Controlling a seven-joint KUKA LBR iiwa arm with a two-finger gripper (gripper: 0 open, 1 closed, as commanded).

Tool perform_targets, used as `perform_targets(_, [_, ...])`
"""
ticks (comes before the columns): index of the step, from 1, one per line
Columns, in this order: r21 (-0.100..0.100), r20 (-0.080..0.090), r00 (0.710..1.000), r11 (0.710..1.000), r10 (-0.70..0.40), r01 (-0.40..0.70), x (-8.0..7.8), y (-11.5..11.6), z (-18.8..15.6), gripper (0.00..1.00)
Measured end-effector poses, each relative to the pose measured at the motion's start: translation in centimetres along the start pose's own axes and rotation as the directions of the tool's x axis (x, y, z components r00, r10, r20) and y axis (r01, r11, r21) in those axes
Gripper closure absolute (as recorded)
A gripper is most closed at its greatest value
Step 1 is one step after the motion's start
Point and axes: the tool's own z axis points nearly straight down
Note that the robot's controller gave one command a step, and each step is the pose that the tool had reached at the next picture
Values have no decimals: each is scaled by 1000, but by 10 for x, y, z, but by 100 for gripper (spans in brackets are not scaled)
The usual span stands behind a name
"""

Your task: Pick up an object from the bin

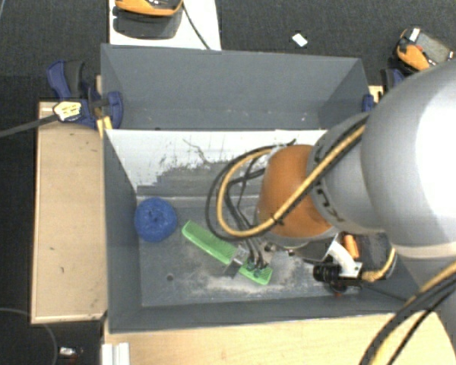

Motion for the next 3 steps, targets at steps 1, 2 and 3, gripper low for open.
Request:
perform_targets(1, [0,1,1000,1000,0,0,0,0,-10,100])
perform_targets(2, [6,-5,1000,1000,-3,4,1,-2,-52,100])
perform_targets(3, [0,1,1000,1000,-4,4,-1,0,-84,100])
